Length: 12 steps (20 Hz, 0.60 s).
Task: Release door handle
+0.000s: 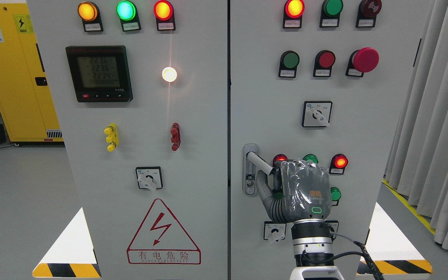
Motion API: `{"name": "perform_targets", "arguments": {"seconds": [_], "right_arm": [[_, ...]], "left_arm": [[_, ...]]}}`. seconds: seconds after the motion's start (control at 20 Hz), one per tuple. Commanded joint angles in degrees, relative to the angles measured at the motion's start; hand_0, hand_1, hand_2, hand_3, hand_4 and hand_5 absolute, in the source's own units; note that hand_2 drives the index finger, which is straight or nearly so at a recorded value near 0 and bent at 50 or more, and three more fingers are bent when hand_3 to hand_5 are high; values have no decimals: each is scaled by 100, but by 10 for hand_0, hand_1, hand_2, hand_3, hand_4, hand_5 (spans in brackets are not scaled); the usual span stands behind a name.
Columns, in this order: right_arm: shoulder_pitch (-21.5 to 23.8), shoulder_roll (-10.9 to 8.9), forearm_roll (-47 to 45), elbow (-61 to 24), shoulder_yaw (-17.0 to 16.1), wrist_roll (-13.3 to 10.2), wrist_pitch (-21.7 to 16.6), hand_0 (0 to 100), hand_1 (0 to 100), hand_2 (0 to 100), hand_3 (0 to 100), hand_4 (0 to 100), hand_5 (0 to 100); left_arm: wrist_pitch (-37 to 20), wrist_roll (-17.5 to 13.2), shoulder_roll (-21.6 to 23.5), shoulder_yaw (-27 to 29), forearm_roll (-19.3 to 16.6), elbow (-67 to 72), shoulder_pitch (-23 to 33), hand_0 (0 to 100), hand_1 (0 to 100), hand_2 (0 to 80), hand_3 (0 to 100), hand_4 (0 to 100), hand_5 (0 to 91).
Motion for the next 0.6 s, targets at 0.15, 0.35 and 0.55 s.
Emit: {"name": "perform_targets", "arguments": {"seconds": [0.15,0.35,0.55], "right_arm": [[-15,-15,-5,2,-40,-5,7,629,498,900,1000,992,1000],[-15,-15,3,-7,-40,-5,7,628,496,899,1000,992,1000],[-6,-15,-5,-51,-48,-14,7,625,491,899,1000,992,1000]], "left_arm": [[-5,2,0,1,0,0,0,120,556,0,0,0,0],[-5,2,0,1,0,0,0,120,556,0,0,0,0],[-5,2,0,1,0,0,0,120,556,0,0,0,0]]}}
